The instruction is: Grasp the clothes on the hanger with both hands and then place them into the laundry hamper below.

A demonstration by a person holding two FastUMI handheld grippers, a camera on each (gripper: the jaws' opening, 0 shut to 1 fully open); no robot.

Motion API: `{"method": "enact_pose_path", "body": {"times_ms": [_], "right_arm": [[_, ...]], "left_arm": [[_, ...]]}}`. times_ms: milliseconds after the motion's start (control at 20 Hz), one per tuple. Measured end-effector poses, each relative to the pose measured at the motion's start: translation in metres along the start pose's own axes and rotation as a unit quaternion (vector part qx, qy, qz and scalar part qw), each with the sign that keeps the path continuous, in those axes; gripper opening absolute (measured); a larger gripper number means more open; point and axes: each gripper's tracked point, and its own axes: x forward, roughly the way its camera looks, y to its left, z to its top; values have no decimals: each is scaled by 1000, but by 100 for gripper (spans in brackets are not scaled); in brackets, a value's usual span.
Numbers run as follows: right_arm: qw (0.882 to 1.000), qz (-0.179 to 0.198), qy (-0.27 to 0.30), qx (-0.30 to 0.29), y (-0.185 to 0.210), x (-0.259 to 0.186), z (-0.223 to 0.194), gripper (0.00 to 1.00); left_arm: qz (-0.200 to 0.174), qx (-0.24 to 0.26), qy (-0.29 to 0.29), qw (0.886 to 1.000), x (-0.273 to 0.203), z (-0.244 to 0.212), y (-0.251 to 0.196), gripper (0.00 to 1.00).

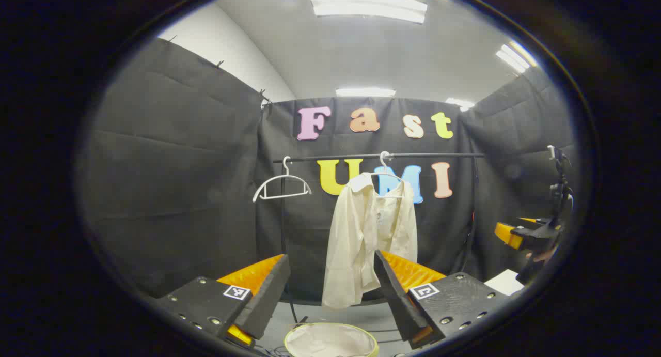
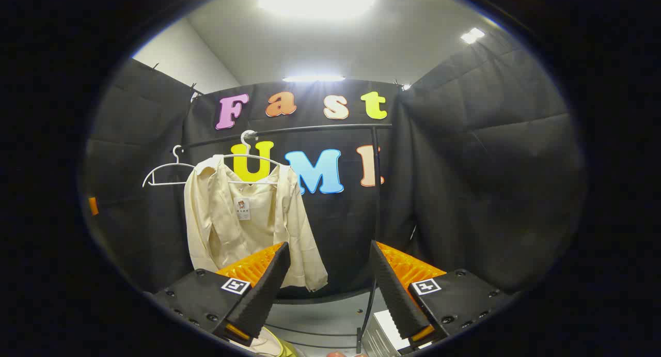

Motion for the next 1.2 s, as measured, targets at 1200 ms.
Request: {"method": "enact_pose_path", "body": {"times_ms": [1200], "right_arm": [[1000, -26, 13, 2, 10, 20, 6, 98]], "left_arm": [[-72, -40, 29, 996, 81, -31, -38, 95]]}}
